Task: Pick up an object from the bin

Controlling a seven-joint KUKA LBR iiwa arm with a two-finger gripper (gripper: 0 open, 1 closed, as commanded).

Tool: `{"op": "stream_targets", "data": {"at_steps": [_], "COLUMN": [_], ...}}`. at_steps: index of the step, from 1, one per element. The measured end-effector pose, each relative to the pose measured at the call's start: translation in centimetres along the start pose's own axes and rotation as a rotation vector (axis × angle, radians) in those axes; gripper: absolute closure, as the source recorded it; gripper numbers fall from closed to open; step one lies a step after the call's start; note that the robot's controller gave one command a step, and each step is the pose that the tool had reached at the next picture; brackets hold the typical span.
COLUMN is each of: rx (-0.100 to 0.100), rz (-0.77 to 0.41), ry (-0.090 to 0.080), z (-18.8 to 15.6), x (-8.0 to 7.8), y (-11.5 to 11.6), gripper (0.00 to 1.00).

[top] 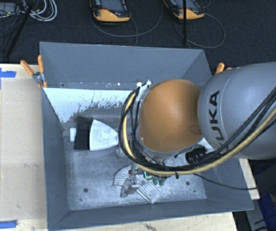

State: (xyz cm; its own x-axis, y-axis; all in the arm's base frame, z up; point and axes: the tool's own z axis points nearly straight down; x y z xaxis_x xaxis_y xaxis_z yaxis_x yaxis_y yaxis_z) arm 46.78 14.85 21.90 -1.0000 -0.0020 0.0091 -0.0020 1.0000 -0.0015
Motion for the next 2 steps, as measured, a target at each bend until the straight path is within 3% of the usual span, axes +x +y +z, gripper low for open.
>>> {"op": "stream_targets", "data": {"at_steps": [1,2], "rx": [-0.001,-0.004], "rz": [0.003,0.068], "ry": [-0.007,-0.013], "z": [-0.3,3.5], "x": [-0.2,-2.2], "y": [-0.1,-2.7], "gripper": [0.00,0.00]}}
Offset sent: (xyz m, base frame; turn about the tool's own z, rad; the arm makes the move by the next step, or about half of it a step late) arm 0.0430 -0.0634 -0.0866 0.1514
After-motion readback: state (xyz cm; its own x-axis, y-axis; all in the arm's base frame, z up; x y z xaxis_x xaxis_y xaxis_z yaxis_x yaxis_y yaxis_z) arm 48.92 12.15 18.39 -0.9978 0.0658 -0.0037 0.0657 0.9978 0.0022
